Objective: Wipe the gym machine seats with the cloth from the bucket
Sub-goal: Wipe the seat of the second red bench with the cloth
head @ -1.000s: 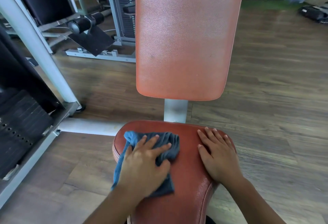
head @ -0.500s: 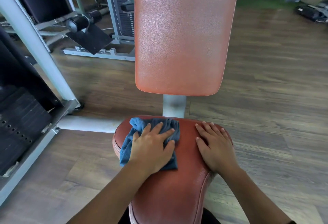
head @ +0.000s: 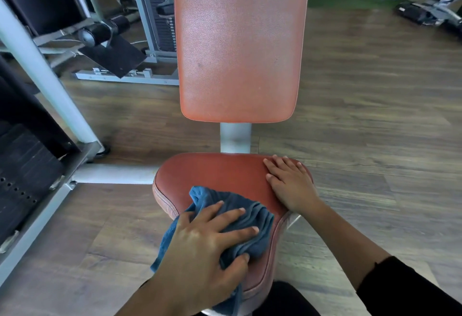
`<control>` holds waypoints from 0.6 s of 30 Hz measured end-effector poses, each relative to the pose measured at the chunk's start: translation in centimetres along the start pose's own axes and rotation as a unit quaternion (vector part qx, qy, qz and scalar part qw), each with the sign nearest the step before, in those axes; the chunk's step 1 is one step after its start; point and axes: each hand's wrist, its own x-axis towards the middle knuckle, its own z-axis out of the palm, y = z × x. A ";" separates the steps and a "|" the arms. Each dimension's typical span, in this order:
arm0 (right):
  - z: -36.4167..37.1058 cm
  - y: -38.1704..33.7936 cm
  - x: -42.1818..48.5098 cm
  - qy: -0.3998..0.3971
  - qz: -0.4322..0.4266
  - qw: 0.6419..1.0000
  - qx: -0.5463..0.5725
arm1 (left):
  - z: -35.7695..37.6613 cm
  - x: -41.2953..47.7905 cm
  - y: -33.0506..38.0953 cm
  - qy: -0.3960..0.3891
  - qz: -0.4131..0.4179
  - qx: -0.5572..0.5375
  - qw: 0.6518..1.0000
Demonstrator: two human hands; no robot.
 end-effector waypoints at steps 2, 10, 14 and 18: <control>-0.4 0.2 0.4 -0.035 0.000 0.999 -0.003 | 0.2 0.4 0.6 -0.022 0.025 0.029 0.999; -1.0 0.4 1.3 -0.087 -0.001 0.996 0.001 | 1.8 2.6 3.5 -0.072 -0.006 0.139 0.988; -1.1 0.3 1.2 -0.086 -0.002 0.996 -0.003 | 1.2 0.0 2.7 -0.018 0.001 0.056 0.998; -0.9 0.3 0.9 -0.068 -0.010 0.998 -0.003 | 0.6 -0.2 0.1 0.019 -0.035 -0.007 0.999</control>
